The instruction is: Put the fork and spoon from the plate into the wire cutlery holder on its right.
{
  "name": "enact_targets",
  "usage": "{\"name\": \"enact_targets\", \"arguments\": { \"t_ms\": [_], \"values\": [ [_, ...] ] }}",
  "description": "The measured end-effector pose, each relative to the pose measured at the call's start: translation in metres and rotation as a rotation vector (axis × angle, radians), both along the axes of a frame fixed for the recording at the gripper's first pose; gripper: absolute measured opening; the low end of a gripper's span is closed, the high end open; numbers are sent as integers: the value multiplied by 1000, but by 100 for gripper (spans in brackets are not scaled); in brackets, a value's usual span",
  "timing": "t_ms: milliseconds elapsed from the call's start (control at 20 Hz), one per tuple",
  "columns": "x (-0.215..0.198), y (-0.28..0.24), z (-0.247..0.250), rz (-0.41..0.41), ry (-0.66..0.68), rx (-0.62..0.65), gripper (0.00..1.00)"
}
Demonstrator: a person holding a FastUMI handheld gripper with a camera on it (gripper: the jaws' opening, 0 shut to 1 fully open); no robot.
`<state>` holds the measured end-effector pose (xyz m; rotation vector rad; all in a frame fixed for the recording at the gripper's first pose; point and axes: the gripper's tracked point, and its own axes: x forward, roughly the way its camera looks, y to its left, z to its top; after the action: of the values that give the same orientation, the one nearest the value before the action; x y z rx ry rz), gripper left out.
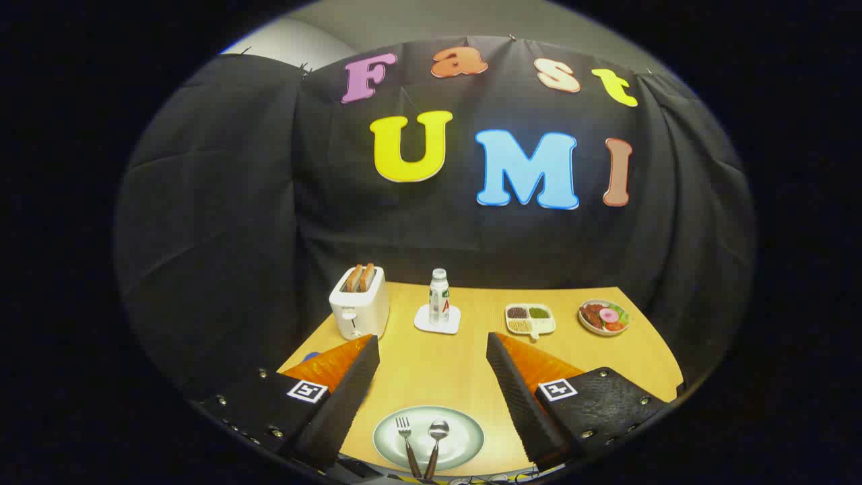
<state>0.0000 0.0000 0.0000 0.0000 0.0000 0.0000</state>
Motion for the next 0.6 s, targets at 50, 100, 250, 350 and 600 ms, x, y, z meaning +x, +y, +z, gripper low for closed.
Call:
{"name": "enact_targets", "arguments": {
  "t_ms": [50, 100, 250, 350, 600],
  "values": [
    [4, 0, -10, 0, 25, 6, 98],
    [7, -1, -22, -2, 49, 13, 98],
    [15, -3, -53, -9, 122, 22, 98],
    [21, -4, -73, -16, 172, 22, 98],
    [32, -6, -131, -24, 319, 17, 99]
  ]
}}
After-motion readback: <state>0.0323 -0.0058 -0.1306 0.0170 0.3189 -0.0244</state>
